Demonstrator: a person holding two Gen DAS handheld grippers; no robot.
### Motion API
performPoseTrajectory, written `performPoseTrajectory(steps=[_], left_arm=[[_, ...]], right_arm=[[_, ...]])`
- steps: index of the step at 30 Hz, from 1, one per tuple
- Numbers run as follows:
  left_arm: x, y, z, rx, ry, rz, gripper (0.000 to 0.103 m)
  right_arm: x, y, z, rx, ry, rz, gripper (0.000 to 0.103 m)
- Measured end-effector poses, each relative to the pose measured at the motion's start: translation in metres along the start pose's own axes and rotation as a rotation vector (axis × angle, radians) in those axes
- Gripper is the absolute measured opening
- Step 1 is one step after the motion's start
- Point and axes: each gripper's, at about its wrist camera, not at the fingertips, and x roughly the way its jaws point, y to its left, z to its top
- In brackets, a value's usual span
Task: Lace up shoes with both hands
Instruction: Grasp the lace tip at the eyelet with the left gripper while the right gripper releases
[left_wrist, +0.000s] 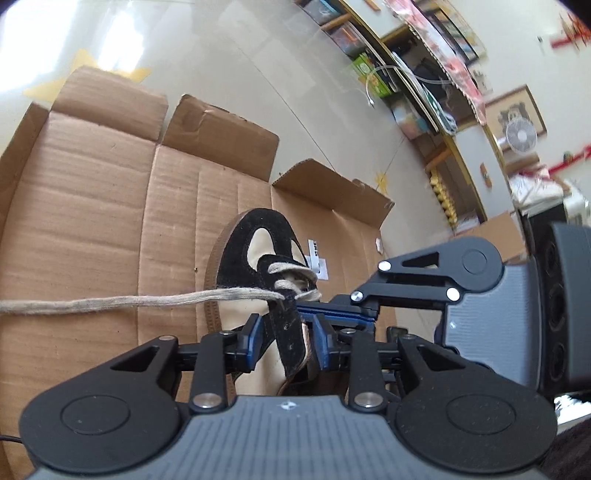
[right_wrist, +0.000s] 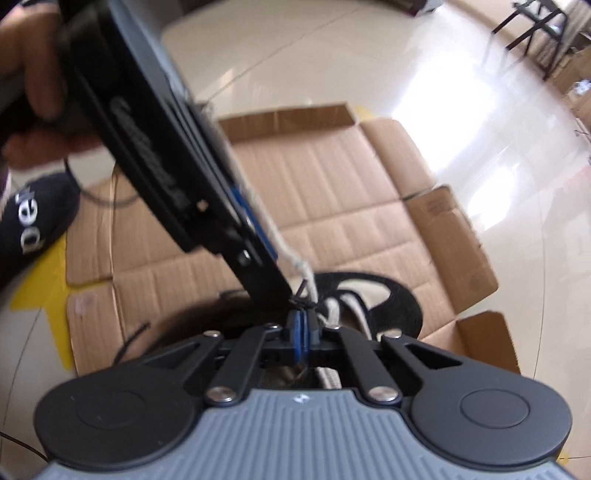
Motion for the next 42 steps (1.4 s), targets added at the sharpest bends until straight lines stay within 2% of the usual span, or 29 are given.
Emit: performPoseTrajectory(steps=[5, 10, 11, 13, 14, 15, 19, 21, 22, 23, 24, 26, 31, 35, 37, 39, 42], left_arm=[[0.006, 0.02, 0.002, -0.171, -0.023, -0.08, 0.028], [0.016, 0.034, 0.001, -0.321, -0.028, -0.132, 0.006], [0.017, 0.036, 0.001, -0.34, -0.031, -0.135, 0.004], [0.018, 0.039, 0.001, -0.367, -0.034, -0.131, 0.001], [0.017, 0.039, 0.001, -0.365, -0.044, -0.122, 0.001], [0.014, 0.035, 0.001, -0.343, -0.064, -0.099, 0.001], [0.003, 0.014, 0.004, -0.191, -0.128, 0.008, 0.001], [-0.005, 0.0, 0.006, -0.08, -0.171, 0.078, 0.001], [-0.008, -0.003, 0.006, -0.056, -0.181, 0.081, 0.001], [-0.01, -0.005, 0.006, -0.035, -0.188, 0.081, 0.001], [-0.011, -0.006, 0.007, -0.025, -0.188, 0.072, 0.001], [-0.013, -0.008, 0.008, -0.012, -0.177, 0.043, 0.002], [-0.015, -0.008, 0.006, 0.006, -0.158, 0.008, 0.004], [-0.016, -0.007, 0.006, -0.001, -0.155, -0.005, 0.007], [-0.017, -0.004, 0.006, -0.023, -0.158, -0.005, 0.012], [-0.02, 0.002, 0.006, -0.043, -0.16, 0.008, 0.031], [-0.023, 0.007, 0.005, -0.042, -0.148, 0.024, 0.037]], right_arm=[[0.001, -0.002, -0.001, 0.013, 0.002, 0.005, 0.002], [0.0, -0.004, -0.001, 0.031, 0.001, 0.012, 0.003], [0.0, -0.004, -0.002, 0.034, 0.0, 0.009, 0.005], [-0.001, -0.004, -0.003, 0.038, -0.003, 0.003, 0.017], [-0.003, -0.005, -0.003, 0.041, -0.01, -0.006, 0.028], [-0.005, -0.006, -0.003, 0.044, -0.017, -0.015, 0.031], [-0.013, -0.01, -0.002, 0.064, -0.032, -0.019, 0.031], [-0.015, -0.011, -0.001, 0.074, -0.04, -0.018, 0.029], [-0.015, -0.012, 0.0, 0.091, -0.044, -0.004, 0.028], [-0.014, -0.013, 0.001, 0.107, -0.048, 0.01, 0.022], [-0.013, -0.015, 0.003, 0.12, -0.05, 0.022, 0.017], [-0.007, -0.019, 0.006, 0.153, -0.051, 0.059, 0.013], [0.005, -0.032, 0.01, 0.239, -0.041, 0.136, 0.012], [0.01, -0.052, 0.006, 0.362, -0.015, 0.224, 0.013], [0.01, -0.064, 0.003, 0.433, -0.007, 0.262, 0.016], [0.012, -0.07, 0.0, 0.475, 0.001, 0.28, 0.017], [0.015, -0.072, -0.003, 0.499, 0.012, 0.281, 0.017]])
